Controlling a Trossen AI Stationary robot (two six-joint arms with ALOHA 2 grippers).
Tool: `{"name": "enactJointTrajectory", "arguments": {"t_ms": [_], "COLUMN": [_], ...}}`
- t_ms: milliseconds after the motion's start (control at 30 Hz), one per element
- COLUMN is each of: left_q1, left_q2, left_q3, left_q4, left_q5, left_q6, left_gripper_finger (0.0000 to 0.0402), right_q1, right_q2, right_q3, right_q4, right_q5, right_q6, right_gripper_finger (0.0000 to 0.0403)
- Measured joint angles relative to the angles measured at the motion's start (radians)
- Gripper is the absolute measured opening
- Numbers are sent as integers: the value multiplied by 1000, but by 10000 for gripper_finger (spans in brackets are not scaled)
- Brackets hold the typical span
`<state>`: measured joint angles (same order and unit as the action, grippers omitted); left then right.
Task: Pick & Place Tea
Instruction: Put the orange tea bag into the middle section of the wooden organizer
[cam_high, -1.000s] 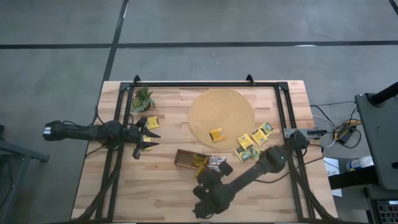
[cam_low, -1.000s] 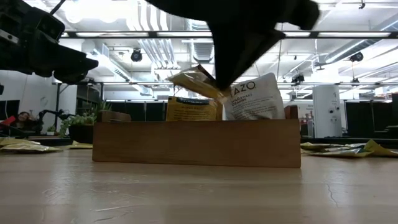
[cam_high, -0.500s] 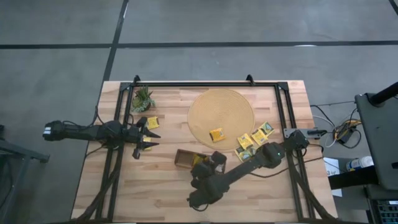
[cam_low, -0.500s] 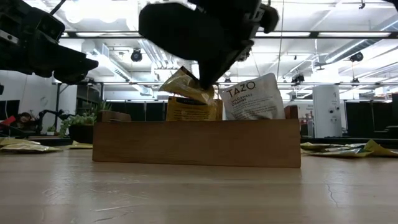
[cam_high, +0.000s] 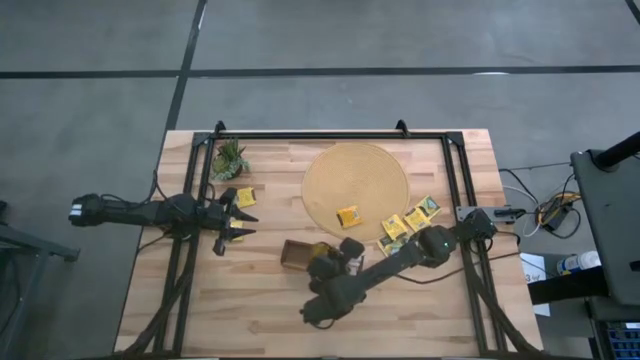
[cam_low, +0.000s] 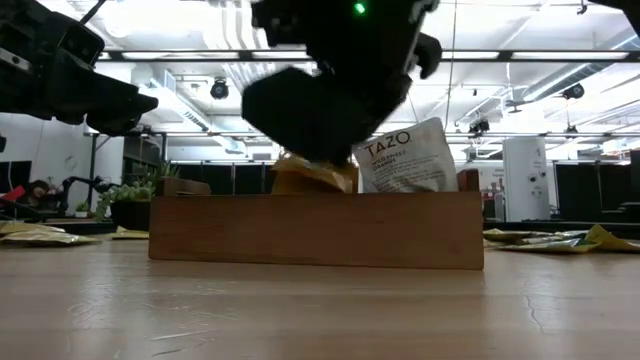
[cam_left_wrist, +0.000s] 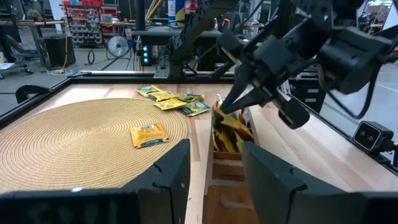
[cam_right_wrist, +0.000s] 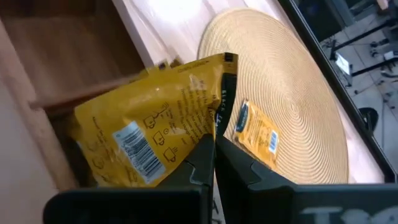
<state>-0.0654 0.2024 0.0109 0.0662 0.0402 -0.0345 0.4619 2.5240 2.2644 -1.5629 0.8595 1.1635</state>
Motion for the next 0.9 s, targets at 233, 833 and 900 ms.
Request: {"name": "enactJointTrajectory", "arguments": {"t_ms": [233, 833, 900], "left_q1": [0, 0, 0], "left_q2": [0, 0, 0], "left_q3": [0, 0, 0], "left_q4": [0, 0, 0], "left_q5": [0, 0, 0], "left_q6": [0, 0, 0], "left_gripper_finger": [139, 139, 139], "right_q1": [-14, 1, 2], "right_q2": [0, 1, 1], "right_q3": [-40, 31, 30], "right_q4": [5, 35, 37], "right_q5": [-25, -49, -49], "right_q6": [37, -86, -98], "right_gripper_finger": [8, 8, 8]}}
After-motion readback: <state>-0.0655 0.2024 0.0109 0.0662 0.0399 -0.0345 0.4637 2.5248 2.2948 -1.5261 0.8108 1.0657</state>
